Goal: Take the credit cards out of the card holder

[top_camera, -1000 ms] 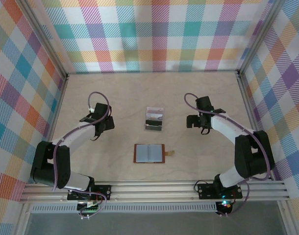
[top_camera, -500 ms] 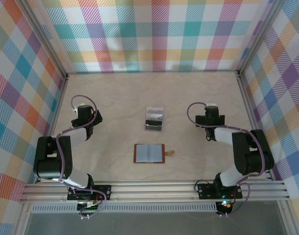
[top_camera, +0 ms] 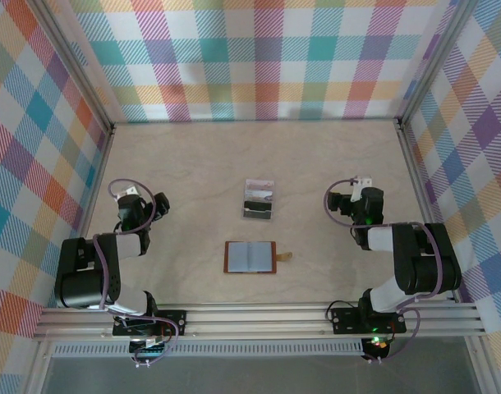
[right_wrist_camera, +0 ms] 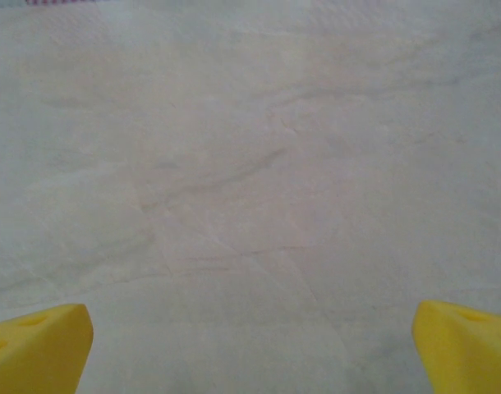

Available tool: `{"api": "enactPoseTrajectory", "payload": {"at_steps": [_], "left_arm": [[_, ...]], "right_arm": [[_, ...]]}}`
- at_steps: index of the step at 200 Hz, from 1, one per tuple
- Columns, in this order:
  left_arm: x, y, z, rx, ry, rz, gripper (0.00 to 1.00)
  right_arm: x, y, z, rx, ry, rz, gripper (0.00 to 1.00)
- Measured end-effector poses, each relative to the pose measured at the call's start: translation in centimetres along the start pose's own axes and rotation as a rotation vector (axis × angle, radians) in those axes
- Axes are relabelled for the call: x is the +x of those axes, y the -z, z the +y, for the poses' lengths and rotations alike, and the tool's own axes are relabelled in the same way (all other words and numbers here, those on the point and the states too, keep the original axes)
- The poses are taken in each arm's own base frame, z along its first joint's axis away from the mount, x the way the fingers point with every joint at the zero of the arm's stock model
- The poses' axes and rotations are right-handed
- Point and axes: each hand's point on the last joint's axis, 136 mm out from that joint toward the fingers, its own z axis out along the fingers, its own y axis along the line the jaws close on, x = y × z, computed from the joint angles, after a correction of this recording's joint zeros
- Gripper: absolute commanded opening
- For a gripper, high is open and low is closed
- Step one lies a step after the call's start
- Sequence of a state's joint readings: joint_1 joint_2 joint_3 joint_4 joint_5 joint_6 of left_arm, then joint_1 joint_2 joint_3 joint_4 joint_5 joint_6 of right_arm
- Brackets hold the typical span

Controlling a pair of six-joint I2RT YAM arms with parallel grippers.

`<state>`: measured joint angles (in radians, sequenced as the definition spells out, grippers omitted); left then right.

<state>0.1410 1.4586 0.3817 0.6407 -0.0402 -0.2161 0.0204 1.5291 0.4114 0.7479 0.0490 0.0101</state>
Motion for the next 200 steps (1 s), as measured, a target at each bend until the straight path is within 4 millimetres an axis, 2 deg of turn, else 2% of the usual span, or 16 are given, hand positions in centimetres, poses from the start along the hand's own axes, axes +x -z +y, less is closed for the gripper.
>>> {"api": "enactPoseTrajectory", "payload": {"at_steps": [14,38,70,88,116,200], "left_arm": [[-0.4,0.0,-0.5,0.021,-0.004,-0.012,0.93],[-1.0,0.0,-2.0,0.059,-0.052,-0.035,0.95],[-0.5,0.3,-5.2,0.125,-0.162,-0.05,0.97],[0.2,-0.2,-6.2,0.147,-0.211,-0.049,1.0],[2.2,-0.8,-6.4,0.14,-0.274,-0.006,1.0],[2.0,-0.8,-6.5,0.111,-0.32,-0.023,1.0]], "right_arm": [[-0.5,0.0,0.2,-0.012,0.001,-0.019,1.0],[-0.8,0.0,0.4,-0.025,0.002,-0.031,1.0],[-0.9,0.0,0.5,-0.031,0.002,-0.036,1.0],[-0.9,0.0,0.6,-0.034,0.003,-0.036,1.0],[-0.9,0.0,0.6,-0.034,0.003,-0.037,1.0],[-0.9,0.0,0.7,-0.037,0.003,-0.037,1.0]]}}
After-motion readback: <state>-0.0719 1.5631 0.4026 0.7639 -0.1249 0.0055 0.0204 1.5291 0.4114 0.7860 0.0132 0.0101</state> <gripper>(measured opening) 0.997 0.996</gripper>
